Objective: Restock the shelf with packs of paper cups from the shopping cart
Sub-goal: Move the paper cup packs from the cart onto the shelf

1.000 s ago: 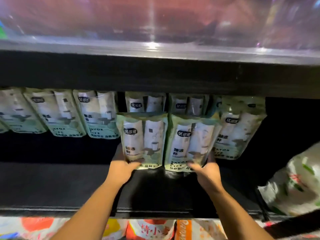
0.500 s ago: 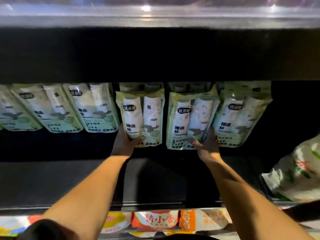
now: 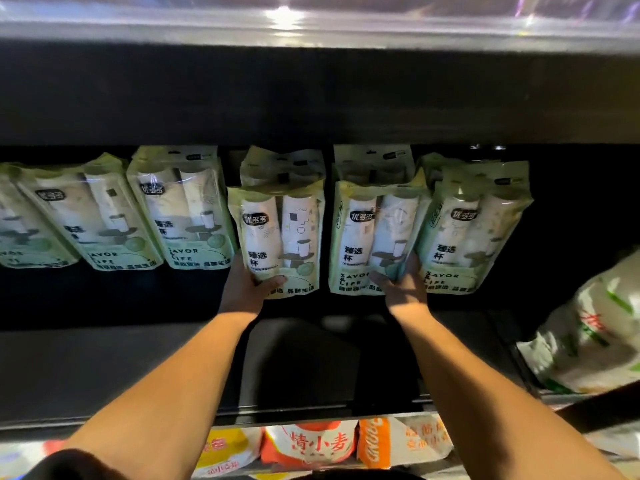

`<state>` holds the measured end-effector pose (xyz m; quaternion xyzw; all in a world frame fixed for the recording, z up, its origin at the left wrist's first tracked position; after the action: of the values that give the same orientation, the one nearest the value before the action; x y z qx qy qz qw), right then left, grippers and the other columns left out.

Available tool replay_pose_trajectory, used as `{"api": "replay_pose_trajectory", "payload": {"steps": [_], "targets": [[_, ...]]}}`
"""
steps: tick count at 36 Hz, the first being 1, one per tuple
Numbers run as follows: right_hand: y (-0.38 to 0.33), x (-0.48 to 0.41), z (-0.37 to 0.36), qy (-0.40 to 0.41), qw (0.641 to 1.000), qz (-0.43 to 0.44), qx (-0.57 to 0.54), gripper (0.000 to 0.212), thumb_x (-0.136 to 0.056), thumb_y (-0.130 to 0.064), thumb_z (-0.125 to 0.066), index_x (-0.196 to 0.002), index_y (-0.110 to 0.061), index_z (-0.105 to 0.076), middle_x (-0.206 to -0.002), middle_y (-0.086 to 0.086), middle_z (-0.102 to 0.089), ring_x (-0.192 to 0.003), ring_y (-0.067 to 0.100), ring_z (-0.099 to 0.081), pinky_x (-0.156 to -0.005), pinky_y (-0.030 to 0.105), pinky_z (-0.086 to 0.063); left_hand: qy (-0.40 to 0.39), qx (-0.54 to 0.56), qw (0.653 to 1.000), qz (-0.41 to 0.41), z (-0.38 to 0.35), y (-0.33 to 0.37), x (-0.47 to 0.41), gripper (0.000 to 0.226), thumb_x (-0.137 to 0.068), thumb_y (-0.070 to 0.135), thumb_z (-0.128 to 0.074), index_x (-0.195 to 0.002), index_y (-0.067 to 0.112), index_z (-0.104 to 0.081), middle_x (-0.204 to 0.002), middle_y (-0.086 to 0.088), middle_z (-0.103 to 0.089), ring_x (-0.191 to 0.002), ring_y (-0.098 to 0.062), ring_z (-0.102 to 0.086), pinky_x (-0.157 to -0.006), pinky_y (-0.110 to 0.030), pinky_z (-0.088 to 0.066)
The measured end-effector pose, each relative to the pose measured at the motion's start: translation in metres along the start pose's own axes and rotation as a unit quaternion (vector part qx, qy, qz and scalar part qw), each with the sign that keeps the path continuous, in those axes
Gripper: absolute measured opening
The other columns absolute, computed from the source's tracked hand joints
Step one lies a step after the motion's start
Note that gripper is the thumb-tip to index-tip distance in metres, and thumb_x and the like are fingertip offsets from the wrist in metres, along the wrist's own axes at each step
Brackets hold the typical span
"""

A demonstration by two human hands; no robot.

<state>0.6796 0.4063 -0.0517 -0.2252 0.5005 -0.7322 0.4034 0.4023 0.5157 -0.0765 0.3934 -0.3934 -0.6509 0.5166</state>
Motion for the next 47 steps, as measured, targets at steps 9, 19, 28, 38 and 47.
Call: {"api": "replay_pose_trajectory", "payload": {"steps": [9, 19, 28, 38, 47], "targets": [[0.007, 0.017, 0.003, -0.001, 0.998, -0.02, 0.054, 0.071, -0.083, -0.024, -0.081, -0.144, -0.02, -0.043, -0.137, 0.007, -0.06, -0.125, 0.027, -0.058, -0.107, 0.032, -0.044, 0.029, -0.09, 0.993, 0.069, -0.004, -0.005, 0.028, 0.067, -0.079, 0.022, -0.085, -0.136, 0.014, -0.051, -0.127, -0.002, -0.066, -0.115, -0.022, -0.064, -0.098, -0.041, -0.053], [0.028, 0.081, 0.047, -0.203, 0.922, -0.023, 0.329, 0.051, -0.094, -0.039, -0.063, -0.141, -0.021, -0.054, -0.155, 0.003, -0.041, -0.146, 0.019, -0.033, -0.118, 0.028, -0.025, -0.009, -0.425, 0.905, 0.002, 0.021, -0.011, 0.106, 0.069, -0.091, 0.053, -0.032, -0.131, 0.008, -0.064, -0.134, -0.017, -0.063, -0.128, -0.04, -0.055, -0.105, -0.052, -0.044], [0.015, 0.108, 0.044, -0.296, 0.885, 0.092, 0.346, 0.045, -0.097, -0.04, -0.059, -0.139, -0.025, -0.054, -0.145, -0.006, -0.05, -0.134, 0.015, -0.045, -0.106, 0.03, -0.042, 0.007, -0.459, 0.885, 0.079, 0.047, 0.004, 0.187, 0.054, -0.098, 0.043, -0.045, -0.14, 0.012, -0.058, -0.151, -0.01, -0.051, -0.14, -0.033, -0.046, -0.111, -0.053, -0.039], [-0.028, 0.138, -0.047, -0.376, 0.83, 0.24, 0.335, 0.037, -0.094, -0.039, -0.062, -0.128, -0.025, -0.063, -0.132, -0.001, -0.062, -0.126, 0.024, -0.05, -0.104, 0.043, -0.043, 0.053, -0.431, 0.87, 0.233, 0.104, 0.009, 0.286, 0.071, -0.087, 0.063, -0.038, -0.134, 0.015, -0.061, -0.136, -0.007, -0.062, -0.122, -0.033, -0.061, -0.096, -0.046, -0.052], [-0.084, 0.226, -0.14, -0.459, 0.775, 0.323, 0.291, 0.038, -0.087, -0.04, -0.054, -0.117, -0.021, -0.068, -0.118, 0.002, -0.068, -0.113, 0.029, -0.059, -0.096, 0.044, -0.049, 0.122, -0.422, 0.808, 0.392, 0.197, -0.008, 0.4, 0.048, -0.099, 0.051, -0.05, -0.137, 0.023, -0.056, -0.138, -0.005, -0.059, -0.126, -0.028, -0.055, -0.096, -0.04, -0.049]]}}
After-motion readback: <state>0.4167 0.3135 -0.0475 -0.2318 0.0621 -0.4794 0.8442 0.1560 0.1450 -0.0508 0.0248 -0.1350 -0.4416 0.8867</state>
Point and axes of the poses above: each hand's wrist, its own x-axis away from the middle knuckle, its own z-axis out of the back of the hand, y = z × x, the point moved 1 cm from there along -x, towards the middle knuckle
